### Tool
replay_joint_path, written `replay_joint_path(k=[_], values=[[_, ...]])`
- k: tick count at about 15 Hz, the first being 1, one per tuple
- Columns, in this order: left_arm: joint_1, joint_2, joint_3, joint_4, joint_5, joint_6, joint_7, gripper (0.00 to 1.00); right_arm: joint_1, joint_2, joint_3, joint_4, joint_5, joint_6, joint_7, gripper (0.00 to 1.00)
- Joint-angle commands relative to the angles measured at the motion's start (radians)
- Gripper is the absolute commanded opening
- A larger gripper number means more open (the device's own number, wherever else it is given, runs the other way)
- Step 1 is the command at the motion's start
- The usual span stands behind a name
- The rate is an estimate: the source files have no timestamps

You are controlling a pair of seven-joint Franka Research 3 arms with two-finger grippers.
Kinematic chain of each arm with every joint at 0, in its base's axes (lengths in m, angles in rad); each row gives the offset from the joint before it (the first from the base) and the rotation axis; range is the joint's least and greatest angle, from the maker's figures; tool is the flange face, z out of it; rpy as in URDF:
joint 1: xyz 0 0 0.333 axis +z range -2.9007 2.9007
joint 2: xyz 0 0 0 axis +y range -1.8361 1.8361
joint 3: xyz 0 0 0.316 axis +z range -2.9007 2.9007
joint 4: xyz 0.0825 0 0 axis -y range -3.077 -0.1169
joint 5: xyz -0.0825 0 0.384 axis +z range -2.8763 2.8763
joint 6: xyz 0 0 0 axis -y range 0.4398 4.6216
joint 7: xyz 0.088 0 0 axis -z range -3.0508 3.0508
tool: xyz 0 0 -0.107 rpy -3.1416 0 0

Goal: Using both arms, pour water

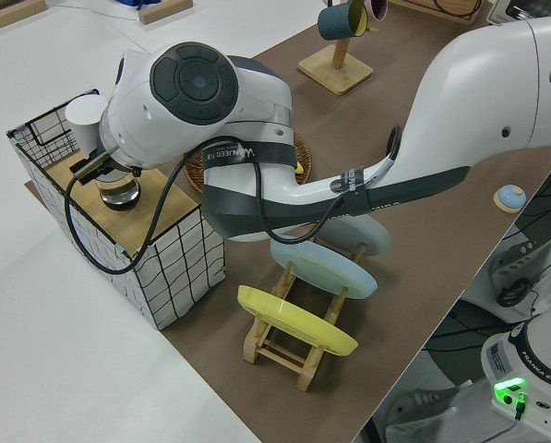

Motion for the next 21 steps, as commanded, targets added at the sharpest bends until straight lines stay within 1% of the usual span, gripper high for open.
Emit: replay_joint_path(k=[1,3,9,11,14,17,20,21], values=[[0.007,0.014,-0.006,0.018,-0.023,0.011,0.023,0.0,0.005,0.018,-0.003,0.025,-0.018,0.007,0.0,0.325],[0.007,0.013,-0.006,0.018,-0.023,0.011,0.024,0.0,0.005,0.018,-0.003,0.025,-0.017,0.007,0.003,0.274],[0.007,0.01,-0.006,0.018,-0.021,0.011,0.026,0.0,0.005,0.018,-0.002,0.025,-0.009,0.006,0.012,0.238],[0.009,0.01,-0.006,0.018,-0.021,0.011,0.024,0.0,0.005,0.02,-0.002,0.025,-0.008,0.006,0.018,0.199],[0.009,0.01,-0.006,0.018,-0.021,0.011,0.026,0.0,0.003,0.026,-0.002,0.025,-0.006,0.007,0.035,0.186],[0.009,0.008,-0.006,0.018,-0.021,0.011,0.026,0.0,0.003,0.027,0.0,0.025,-0.006,0.007,0.041,0.15],[0.01,0.008,-0.006,0.018,-0.021,0.011,0.026,0.0,0.002,0.03,0.003,0.027,-0.006,0.007,0.046,0.107],[0.01,0.008,-0.004,0.018,-0.021,0.011,0.026,0.0,0.003,0.032,0.003,0.027,-0.006,0.007,0.046,0.063]])
